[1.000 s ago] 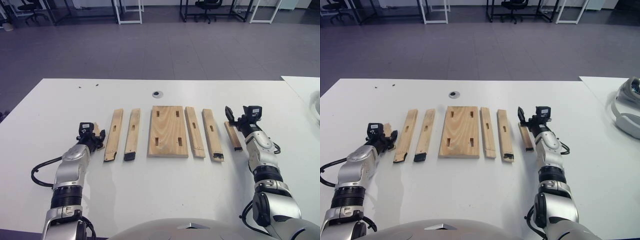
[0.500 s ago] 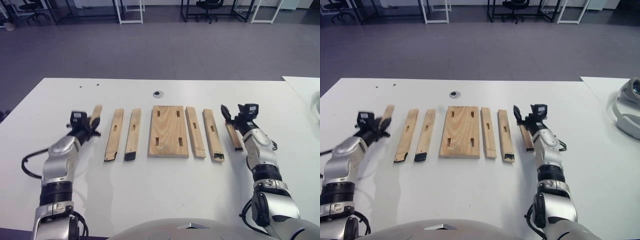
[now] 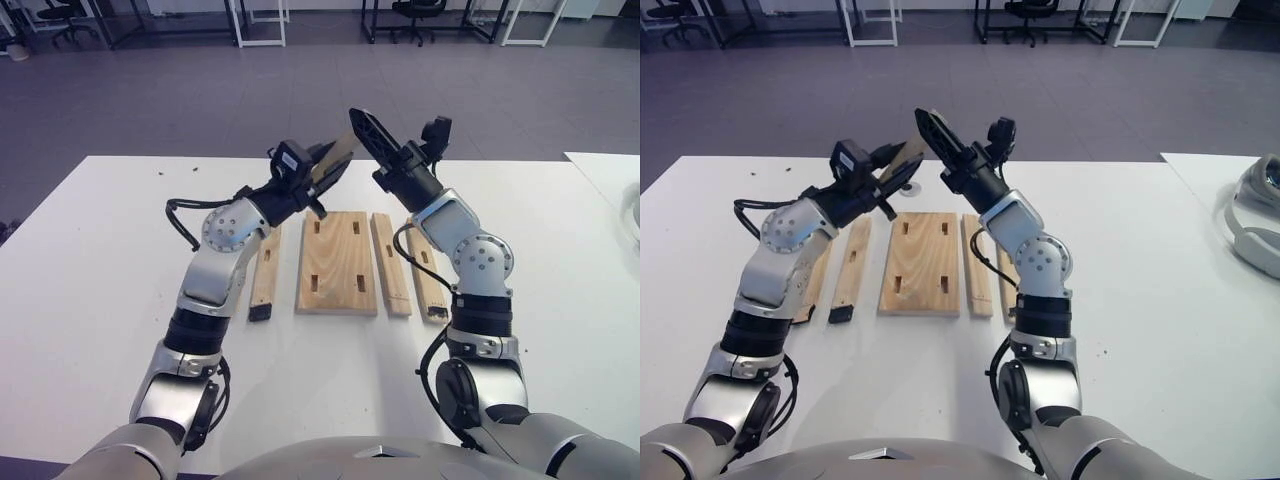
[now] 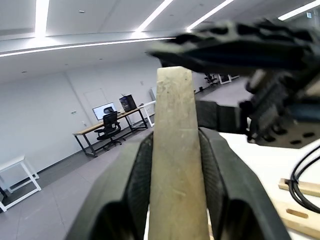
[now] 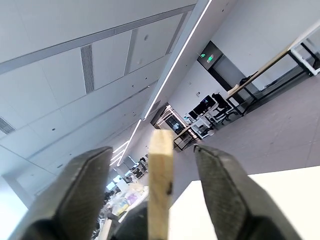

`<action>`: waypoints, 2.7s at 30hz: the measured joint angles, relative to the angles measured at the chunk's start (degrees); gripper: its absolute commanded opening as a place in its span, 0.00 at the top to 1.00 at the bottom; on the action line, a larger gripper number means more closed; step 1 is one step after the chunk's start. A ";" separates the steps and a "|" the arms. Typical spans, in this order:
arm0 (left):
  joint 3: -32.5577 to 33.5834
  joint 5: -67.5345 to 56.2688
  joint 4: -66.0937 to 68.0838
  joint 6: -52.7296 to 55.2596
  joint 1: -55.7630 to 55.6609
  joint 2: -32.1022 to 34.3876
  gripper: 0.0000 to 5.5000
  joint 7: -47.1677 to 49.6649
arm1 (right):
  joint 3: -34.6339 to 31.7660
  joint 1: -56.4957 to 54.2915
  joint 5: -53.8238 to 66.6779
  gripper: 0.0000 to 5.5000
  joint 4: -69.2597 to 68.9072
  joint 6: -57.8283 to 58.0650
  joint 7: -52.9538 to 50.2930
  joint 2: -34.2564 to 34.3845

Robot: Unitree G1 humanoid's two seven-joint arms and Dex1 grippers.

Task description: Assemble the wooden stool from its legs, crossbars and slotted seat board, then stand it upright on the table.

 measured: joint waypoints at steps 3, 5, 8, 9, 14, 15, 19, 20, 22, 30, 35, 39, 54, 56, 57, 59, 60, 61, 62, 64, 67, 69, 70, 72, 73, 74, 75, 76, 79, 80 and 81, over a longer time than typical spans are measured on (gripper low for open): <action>-0.60 0.39 -0.04 -0.82 0.01 0.29 0.77 -1.23 | -0.80 -0.03 2.08 0.67 -0.11 1.64 -1.75 -0.25; -0.61 0.56 -0.04 -0.87 0.02 0.73 0.77 -1.69 | -0.43 -0.03 2.08 0.74 -0.22 2.15 -2.11 -0.52; -0.61 1.15 -0.08 -1.14 0.02 0.86 0.77 -1.95 | 0.07 -0.03 2.04 0.85 -0.48 2.14 -2.72 -0.46; -0.61 1.51 -0.12 -1.23 0.02 0.88 0.77 -2.00 | 0.17 -0.03 1.90 0.87 -0.49 2.09 -3.14 -0.48; -1.03 2.55 -0.26 -1.12 0.13 1.06 0.67 -2.26 | 0.86 0.97 0.48 0.92 -1.55 1.50 -4.37 -0.29; -1.24 2.64 -0.26 -1.10 0.21 1.12 0.65 -2.27 | 0.84 2.14 -0.38 0.92 -2.00 0.99 -5.25 -0.34; 0.30 3.73 -0.05 0.57 0.84 1.09 0.52 0.45 | -3.18 10.24 -6.95 0.92 -3.78 -4.89 -9.99 -2.18; 1.33 3.56 -0.19 1.23 1.50 0.97 0.50 1.17 | -4.12 12.58 -9.34 0.92 -4.28 -6.73 -10.53 -3.57; 3.58 2.42 -0.36 2.61 4.22 0.60 0.44 2.95 | -5.11 16.58 -14.01 0.92 -4.65 -9.84 -10.72 -6.28; 7.67 1.33 -0.83 4.30 9.12 -1.31 0.40 7.83 | -3.84 21.06 -22.38 0.92 1.16 -16.63 -8.58 -6.07; 8.18 0.31 -0.78 4.32 10.01 -2.18 0.40 8.78 | -3.91 21.05 -22.25 0.92 2.12 -17.85 -6.72 -4.95; 9.86 -0.51 -0.18 4.49 10.87 -2.92 0.40 9.67 | -3.72 20.90 -22.28 0.92 3.42 -18.53 -5.83 -3.88; 9.99 -0.68 1.01 4.53 13.13 -4.02 0.40 11.00 | 4.27 20.06 -33.37 0.92 5.17 -26.22 -4.31 -4.54; 10.03 -0.67 1.01 4.53 13.67 -3.98 0.40 11.01 | 4.96 22.04 -33.67 0.92 2.94 -26.51 -4.34 -4.39; 10.02 -0.67 1.01 4.53 13.80 -3.98 0.40 11.01 | 5.10 22.33 -33.77 0.92 2.49 -26.47 -4.53 -4.34; 9.96 -0.64 1.02 4.53 13.81 -3.98 0.40 11.01 | 5.16 22.82 -33.86 0.92 1.84 -26.48 -5.02 -4.03; 9.86 -0.64 1.05 4.52 13.81 -3.98 0.40 11.01 | 5.13 23.01 -33.78 0.92 1.40 -26.24 -5.59 -3.80; 9.83 -0.64 1.11 4.51 13.81 -3.98 0.40 11.00 | 5.08 23.14 -33.66 0.92 0.93 -25.81 -5.86 -3.67; 9.80 -0.64 1.17 4.50 13.81 -3.98 0.40 11.02 | 4.94 23.15 -33.32 0.92 0.56 -25.42 -5.88 -3.51; 9.76 -0.62 1.18 4.45 13.81 -4.01 0.40 11.13 | 4.40 23.14 -32.10 0.92 0.45 -25.07 -5.81 -3.24; 9.70 -0.62 1.19 4.33 13.83 -4.05 0.40 11.21 | 3.14 22.72 -31.21 0.92 0.50 -25.03 -5.51 -3.28; 9.67 -0.60 1.29 4.31 13.84 -4.10 0.40 11.24 | 2.86 21.72 -31.15 0.92 0.52 -25.06 -5.29 -3.36; 9.66 -0.59 1.41 4.30 13.84 -4.13 0.40 11.26 | 2.87 21.30 -31.13 0.92 0.55 -25.06 -4.89 -3.35; 9.65 -0.56 1.51 4.29 13.84 -4.28 0.40 11.38 | 2.87 21.00 -31.13 0.92 1.06 -25.06 -4.53 -3.24; 9.64 -0.51 1.53 4.29 13.84 -4.40 0.40 11.46 | 2.79 20.96 -31.09 0.92 1.54 -25.06 -4.51 -3.05; 9.60 -0.39 1.55 4.28 13.84 -4.48 0.40 11.49 | 2.62 20.96 -31.00 0.92 1.90 -25.06 -4.53 -2.68; 9.58 -0.35 1.58 4.28 13.84 -4.50 0.40 11.49 | 2.61 20.93 -30.87 0.92 2.13 -25.09 -4.55 -2.52; 9.57 -0.34 1.60 4.28 13.84 -4.53 0.40 11.50 | 2.59 20.92 -30.87 0.92 2.60 -25.13 -4.60 -2.20; 9.57 -0.31 1.61 4.27 13.84 -4.55 0.40 11.52 | 2.63 20.93 -31.78 0.92 4.26 -25.55 -4.86 -2.04; 9.57 -0.30 1.61 4.27 13.84 -4.56 0.40 11.53 | 2.61 20.93 -31.91 0.92 4.36 -25.67 -4.89 -2.07; 9.57 -0.30 1.61 4.27 13.84 -4.55 0.40 11.53 | 2.70 21.02 -32.19 0.92 4.48 -26.06 -4.93 -2.06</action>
